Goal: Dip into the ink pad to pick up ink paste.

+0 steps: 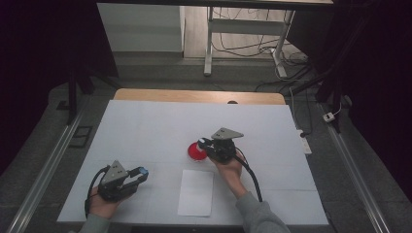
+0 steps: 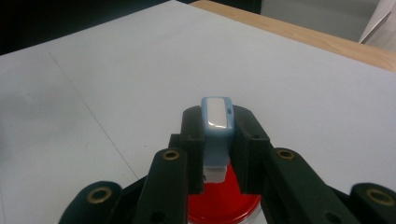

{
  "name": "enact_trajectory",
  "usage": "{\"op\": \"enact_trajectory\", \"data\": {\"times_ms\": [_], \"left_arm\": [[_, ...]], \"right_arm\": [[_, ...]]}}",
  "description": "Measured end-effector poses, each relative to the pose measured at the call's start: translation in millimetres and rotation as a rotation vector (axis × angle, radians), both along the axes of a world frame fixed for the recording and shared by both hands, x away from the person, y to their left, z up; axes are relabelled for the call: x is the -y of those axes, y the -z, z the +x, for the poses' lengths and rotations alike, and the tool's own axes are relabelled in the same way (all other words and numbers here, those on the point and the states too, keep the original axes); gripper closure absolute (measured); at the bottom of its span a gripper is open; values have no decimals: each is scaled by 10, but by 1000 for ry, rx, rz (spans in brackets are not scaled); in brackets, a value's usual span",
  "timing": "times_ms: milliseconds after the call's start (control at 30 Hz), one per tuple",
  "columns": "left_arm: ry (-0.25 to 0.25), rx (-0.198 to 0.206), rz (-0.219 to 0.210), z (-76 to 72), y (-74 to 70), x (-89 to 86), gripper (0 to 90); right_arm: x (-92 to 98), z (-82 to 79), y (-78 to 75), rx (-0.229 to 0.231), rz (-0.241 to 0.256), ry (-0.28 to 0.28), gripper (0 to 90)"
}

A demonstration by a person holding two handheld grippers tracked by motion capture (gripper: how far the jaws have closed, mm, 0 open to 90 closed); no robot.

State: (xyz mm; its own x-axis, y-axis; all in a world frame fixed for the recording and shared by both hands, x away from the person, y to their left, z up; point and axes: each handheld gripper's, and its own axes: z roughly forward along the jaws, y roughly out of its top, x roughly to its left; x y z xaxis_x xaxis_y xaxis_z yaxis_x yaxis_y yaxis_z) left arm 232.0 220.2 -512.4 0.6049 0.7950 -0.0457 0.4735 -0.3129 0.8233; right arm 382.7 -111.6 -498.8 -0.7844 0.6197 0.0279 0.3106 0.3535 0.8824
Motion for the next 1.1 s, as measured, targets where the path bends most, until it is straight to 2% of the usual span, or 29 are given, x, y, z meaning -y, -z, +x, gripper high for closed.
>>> {"op": "enact_trajectory", "data": {"times_ms": [767, 1100], "left_arm": [[4, 1, 0, 1, 0, 4, 658], [5, 0, 1, 0, 1, 6, 657]], "right_arm": [[-25, 41, 117, -27, -72, 3, 755], [-25, 43, 130, -30, -69, 2, 755]]}}
